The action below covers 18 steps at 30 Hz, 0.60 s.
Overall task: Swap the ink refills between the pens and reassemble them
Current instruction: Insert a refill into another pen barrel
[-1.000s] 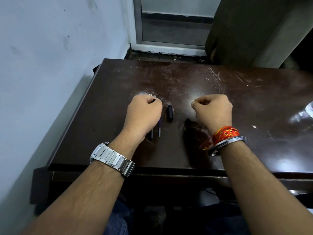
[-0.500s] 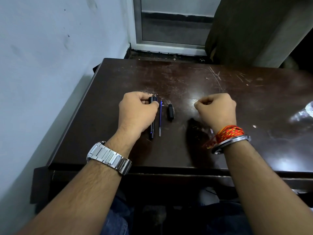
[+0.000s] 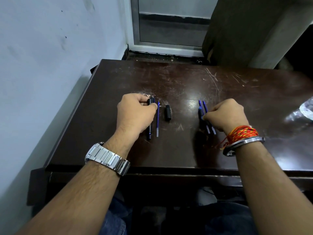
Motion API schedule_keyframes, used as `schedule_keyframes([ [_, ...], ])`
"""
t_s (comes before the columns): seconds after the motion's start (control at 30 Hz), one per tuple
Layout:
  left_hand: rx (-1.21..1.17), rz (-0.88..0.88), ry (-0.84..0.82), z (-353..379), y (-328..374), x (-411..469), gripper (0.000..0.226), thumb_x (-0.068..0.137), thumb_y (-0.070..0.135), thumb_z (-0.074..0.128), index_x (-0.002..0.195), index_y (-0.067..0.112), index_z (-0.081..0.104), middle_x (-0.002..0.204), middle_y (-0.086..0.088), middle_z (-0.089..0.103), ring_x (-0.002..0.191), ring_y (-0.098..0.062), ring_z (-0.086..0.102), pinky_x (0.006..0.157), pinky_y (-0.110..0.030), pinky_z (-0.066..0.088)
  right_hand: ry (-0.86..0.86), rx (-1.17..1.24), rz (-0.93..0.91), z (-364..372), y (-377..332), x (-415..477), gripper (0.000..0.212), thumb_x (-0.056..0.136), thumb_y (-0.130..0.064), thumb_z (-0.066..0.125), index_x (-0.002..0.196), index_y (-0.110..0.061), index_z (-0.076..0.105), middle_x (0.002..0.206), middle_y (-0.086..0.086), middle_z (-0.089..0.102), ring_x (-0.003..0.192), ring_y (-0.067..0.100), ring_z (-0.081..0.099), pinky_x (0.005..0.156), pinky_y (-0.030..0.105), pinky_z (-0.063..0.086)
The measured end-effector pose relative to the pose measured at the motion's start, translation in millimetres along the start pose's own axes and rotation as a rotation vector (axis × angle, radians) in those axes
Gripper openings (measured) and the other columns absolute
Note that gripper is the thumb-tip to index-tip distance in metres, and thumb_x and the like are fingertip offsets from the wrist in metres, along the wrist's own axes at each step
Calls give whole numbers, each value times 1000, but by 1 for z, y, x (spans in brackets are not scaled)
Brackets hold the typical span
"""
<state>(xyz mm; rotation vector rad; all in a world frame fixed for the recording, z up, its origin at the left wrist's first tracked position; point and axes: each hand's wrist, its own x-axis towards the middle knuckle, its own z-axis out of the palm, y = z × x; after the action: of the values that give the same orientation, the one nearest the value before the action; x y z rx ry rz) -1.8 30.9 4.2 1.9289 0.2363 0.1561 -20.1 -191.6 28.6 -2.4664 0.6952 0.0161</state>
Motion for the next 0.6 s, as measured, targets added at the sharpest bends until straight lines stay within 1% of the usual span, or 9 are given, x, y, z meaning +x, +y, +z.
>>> schedule_keyframes([
  [0.1, 5, 1, -14, 1, 0, 0, 20, 79, 17, 80, 71, 31, 68, 68, 7, 72, 70, -13, 75, 74, -41, 66, -9, -24, -15, 2, -1, 0, 23, 79, -20, 74, 86, 2, 72, 93, 21, 69, 66, 24, 60, 58, 22, 47],
  [0.13, 6, -3, -20, 1, 0, 0, 18, 80, 17, 80, 73, 30, 69, 69, 6, 72, 70, -14, 75, 74, -41, 66, -12, -29, -18, 3, -1, 0, 24, 79, -21, 74, 86, 2, 71, 92, 20, 69, 63, 19, 57, 52, 20, 40],
  [0.2, 12, -6, -25, 1, 0, -1, 16, 80, 17, 79, 75, 29, 71, 69, 6, 73, 69, -13, 74, 73, -41, 66, -18, -28, -18, 5, -1, 0, 25, 80, -22, 74, 87, 2, 71, 92, 19, 67, 61, 10, 49, 46, 19, 32],
  [0.27, 12, -6, -25, 1, -1, -1, 21, 80, 16, 79, 71, 31, 68, 68, 6, 73, 68, -13, 74, 73, -40, 66, -18, -26, -25, 5, -1, 0, 23, 81, -21, 74, 86, 1, 72, 91, 19, 68, 63, 10, 48, 47, 18, 32],
  [0.3, 10, -5, -25, 1, -1, -1, 23, 81, 15, 79, 70, 32, 67, 69, 5, 73, 68, -14, 74, 73, -41, 66, -15, -23, -36, 4, -2, -1, 21, 81, -21, 73, 85, 0, 74, 90, 19, 68, 67, 13, 52, 49, 18, 34],
  [0.37, 6, -6, -23, 1, -1, -1, 23, 81, 15, 80, 71, 31, 67, 70, 4, 74, 70, -15, 75, 73, -41, 66, 1, -21, -73, 4, -3, -2, 17, 81, -18, 72, 86, -3, 76, 89, 17, 70, 82, 21, 58, 62, 20, 41],
  [0.43, 1, -10, -24, 1, 0, -1, 19, 81, 15, 79, 75, 29, 69, 72, 2, 74, 71, -16, 75, 74, -42, 66, 7, -14, -104, 6, -5, -4, 18, 82, -19, 71, 87, -3, 77, 89, 17, 70, 90, 23, 59, 71, 24, 45],
  [0.5, -1, -14, -29, 1, 1, -1, 15, 82, 14, 79, 79, 27, 72, 75, 0, 75, 73, -17, 76, 76, -43, 66, 12, -1, -112, 11, -6, -4, 24, 81, -23, 72, 91, -1, 75, 90, 18, 69, 86, 24, 61, 72, 28, 50],
  [0.6, 9, -15, -35, 1, 1, -2, 16, 83, 14, 79, 80, 28, 71, 76, 0, 75, 73, -16, 75, 75, -42, 66, 34, -14, -107, 17, -9, -4, 31, 79, -26, 74, 98, -2, 72, 95, 18, 68, 78, 20, 53, 68, 24, 44],
])
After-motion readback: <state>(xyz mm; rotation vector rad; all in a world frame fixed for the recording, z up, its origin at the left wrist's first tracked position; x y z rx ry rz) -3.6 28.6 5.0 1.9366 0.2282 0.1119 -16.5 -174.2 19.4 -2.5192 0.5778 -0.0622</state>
